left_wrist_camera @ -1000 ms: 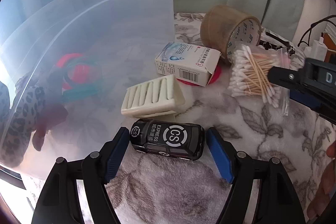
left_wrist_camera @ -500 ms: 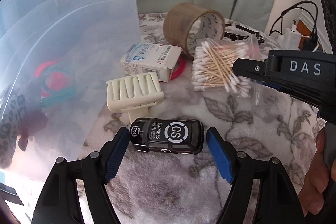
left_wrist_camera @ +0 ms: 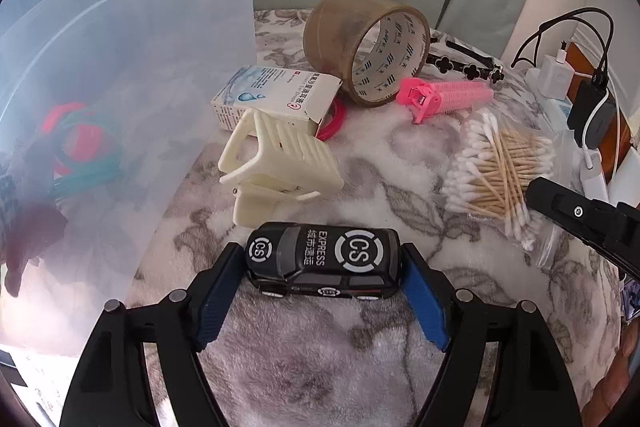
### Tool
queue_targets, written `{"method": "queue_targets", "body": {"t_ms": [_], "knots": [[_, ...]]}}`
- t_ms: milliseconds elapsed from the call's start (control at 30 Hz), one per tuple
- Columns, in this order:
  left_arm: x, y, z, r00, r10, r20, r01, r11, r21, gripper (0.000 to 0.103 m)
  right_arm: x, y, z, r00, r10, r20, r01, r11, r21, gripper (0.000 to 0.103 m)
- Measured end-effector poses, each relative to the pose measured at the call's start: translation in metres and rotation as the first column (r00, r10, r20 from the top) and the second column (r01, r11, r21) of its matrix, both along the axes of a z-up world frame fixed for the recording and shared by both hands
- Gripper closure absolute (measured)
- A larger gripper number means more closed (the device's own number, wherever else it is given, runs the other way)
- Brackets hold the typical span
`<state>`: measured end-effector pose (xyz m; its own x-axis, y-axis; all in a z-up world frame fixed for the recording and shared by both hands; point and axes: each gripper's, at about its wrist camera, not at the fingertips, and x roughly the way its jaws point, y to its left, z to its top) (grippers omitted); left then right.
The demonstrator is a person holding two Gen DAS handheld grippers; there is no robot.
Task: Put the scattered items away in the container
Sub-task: 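Grasp the black CS EXPRESS toy car with the left tool while the right tool grasps the cotton swab bag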
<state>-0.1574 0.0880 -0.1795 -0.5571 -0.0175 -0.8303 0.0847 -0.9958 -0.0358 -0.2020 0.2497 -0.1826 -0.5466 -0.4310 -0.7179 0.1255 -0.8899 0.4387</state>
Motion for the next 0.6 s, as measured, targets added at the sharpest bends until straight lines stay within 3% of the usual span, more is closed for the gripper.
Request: {"method": "queue_targets", "body": {"t_ms": [600], "knots": [[0.007, -0.012, 0.002, 1.000, -0.014, -0.026, 0.014, 1.000, 0.010, 0.026, 0.015, -0.003, 0.008, 1.000, 0.013, -0.009, -0.013, 0.999, -0.036, 0.084]]}}
